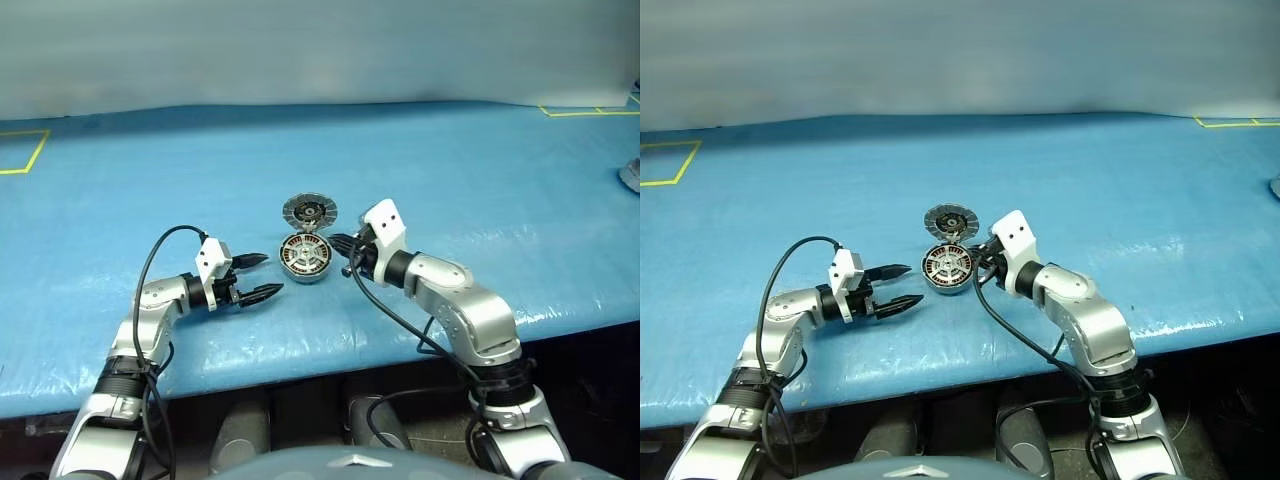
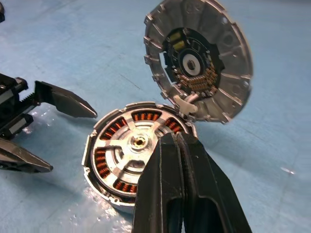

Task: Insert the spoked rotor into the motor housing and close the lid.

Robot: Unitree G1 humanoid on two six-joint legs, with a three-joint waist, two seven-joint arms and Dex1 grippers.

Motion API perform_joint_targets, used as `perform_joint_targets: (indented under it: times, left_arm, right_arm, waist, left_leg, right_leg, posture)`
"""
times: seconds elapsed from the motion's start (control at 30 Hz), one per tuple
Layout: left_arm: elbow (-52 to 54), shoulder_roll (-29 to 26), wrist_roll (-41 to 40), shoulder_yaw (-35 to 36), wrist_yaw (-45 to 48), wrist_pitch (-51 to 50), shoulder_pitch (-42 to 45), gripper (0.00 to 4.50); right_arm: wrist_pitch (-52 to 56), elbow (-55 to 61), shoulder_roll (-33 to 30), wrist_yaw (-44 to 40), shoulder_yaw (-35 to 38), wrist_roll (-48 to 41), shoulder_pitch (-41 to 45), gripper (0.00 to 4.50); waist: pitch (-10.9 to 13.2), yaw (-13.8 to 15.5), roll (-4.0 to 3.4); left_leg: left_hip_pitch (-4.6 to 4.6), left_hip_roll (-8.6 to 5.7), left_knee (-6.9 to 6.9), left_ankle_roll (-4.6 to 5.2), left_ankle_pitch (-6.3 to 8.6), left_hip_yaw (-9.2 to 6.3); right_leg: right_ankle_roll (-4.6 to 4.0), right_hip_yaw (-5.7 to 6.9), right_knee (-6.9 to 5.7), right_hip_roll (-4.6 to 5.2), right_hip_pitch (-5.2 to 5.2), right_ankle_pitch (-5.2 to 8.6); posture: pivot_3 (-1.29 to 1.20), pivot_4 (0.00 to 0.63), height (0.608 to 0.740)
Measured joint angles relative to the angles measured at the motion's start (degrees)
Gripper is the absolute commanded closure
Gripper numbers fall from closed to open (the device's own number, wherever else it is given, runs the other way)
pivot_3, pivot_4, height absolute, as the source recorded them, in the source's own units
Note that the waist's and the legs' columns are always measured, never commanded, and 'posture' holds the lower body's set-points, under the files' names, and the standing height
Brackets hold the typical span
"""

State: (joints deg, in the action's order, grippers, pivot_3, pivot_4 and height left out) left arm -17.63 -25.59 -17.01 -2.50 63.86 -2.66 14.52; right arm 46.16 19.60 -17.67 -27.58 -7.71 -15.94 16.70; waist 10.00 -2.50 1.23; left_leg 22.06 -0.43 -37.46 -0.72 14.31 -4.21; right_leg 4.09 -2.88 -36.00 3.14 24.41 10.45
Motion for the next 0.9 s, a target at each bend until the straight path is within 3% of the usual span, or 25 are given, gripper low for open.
perform_joint_targets:
  times: [0.23, 0.57, 0.7, 0.9]
  left_arm:
    - [0.0, 0.0, -0.3, 0.5, 0.0, 0.7, 0.0, 0.53]
    - [0.4, 0.1, -1.0, 1.0, -0.5, 0.8, -0.3, 0.53]
    - [1.4, 0.1, -1.1, 1.0, -1.3, 0.8, -1.1, 0.53]
    - [2.4, -0.4, -1.2, 1.2, -1.6, 0.7, -3.1, 0.53]
  right_arm:
    - [0.6, -3.1, 0.9, 6.3, 2.5, 2.2, 0.3, 4.49]
    - [-12.4, -35.0, 5.3, 14.7, 4.6, 9.1, 19.6, 4.49]
    - [-15.7, -45.5, 8.2, 7.6, 8.5, 4.1, 25.7, 4.49]
    - [-15.5, -49.4, 9.2, -5.5, 11.9, -4.3, 30.4, 4.49]
  waist:
    - [0.0, 0.0, 0.00]
    - [0.0, -0.6, 0.00]
    - [0.0, -1.0, -0.01]
    - [0.0, -1.2, -0.05]
  left_leg:
    - [0.00, 0.01, 0.00, 0.00, 0.00, 0.03]
    - [-0.03, 0.01, 0.06, 0.00, 0.00, 0.12]
    - [-0.03, 0.00, 0.18, 0.02, 0.01, 0.12]
    - [-0.03, 0.01, 0.28, 0.03, 0.02, 0.07]
  right_leg:
    - [0.00, -0.01, 0.01, 0.00, 0.00, 0.00]
    - [-0.04, -0.05, 0.04, 0.00, 0.01, -0.37]
    - [-0.06, -0.07, 0.09, 0.00, 0.03, -0.39]
    - [-0.09, -0.03, 0.10, 0.00, 0.06, -0.37]
  posture:
    - [0.00, 0.150, 0.740]
    - [0.00, 0.150, 0.740]
    - [0.00, 0.150, 0.740]
    - [0.00, 0.150, 0.740]
